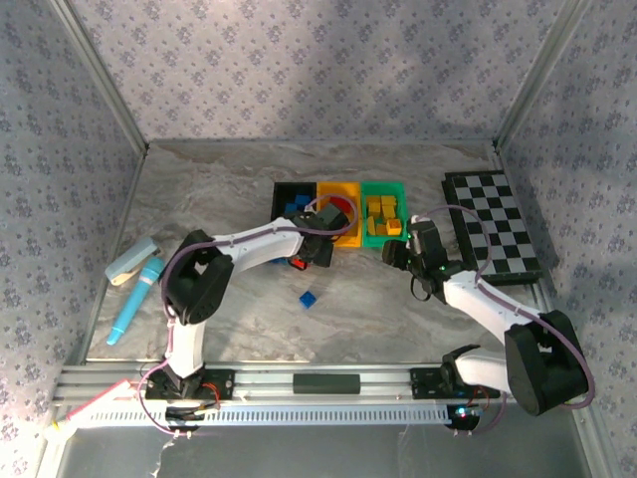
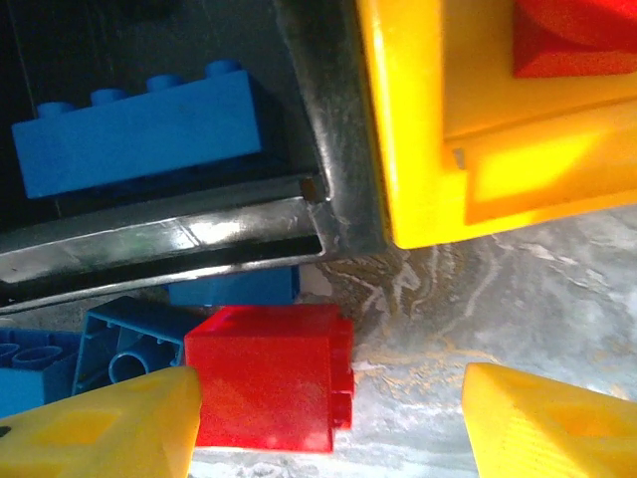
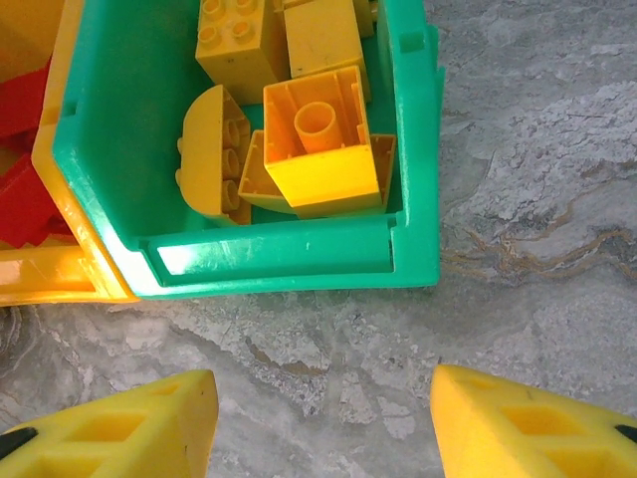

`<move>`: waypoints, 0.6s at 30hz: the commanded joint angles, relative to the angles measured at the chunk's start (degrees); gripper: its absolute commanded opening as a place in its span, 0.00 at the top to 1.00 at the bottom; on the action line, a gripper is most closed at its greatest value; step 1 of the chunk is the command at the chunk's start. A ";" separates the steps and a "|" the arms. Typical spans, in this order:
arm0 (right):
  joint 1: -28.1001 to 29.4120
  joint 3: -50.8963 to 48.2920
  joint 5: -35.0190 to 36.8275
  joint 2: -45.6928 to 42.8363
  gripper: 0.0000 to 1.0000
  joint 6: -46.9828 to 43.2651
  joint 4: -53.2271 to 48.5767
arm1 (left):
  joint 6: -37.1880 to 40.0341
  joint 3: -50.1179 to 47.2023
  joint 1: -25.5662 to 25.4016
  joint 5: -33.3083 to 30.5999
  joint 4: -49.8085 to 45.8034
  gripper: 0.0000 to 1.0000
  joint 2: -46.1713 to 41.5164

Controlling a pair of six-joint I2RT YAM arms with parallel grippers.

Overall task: Sort the legos into containers by color
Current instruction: Pick up the lego from the center of the table.

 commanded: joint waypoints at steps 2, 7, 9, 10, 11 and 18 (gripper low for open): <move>0.28 1.23 1.54 -1.49 0.40 -1.08 -0.67 | -1.19 1.68 1.01 -1.52 -4.97 0.31 0.93; 0.12 1.36 0.63 -1.49 0.40 -0.87 -0.65 | -1.35 0.35 1.06 0.52 -2.92 0.31 0.28; 0.24 1.40 0.84 -1.49 0.40 -0.93 -0.67 | -1.73 0.39 0.93 1.55 -2.45 0.31 0.83; 0.23 1.33 1.11 -1.49 0.40 -0.95 -0.67 | -1.83 0.29 0.82 2.16 -2.06 0.31 1.06; 0.15 1.39 1.27 -1.49 0.40 -0.95 -0.79 | -1.87 0.25 0.64 2.37 -1.76 0.31 1.25; -0.05 1.27 1.48 -1.93 0.40 -1.09 -0.98 | -1.93 1.21 0.10 2.77 -1.93 0.47 2.32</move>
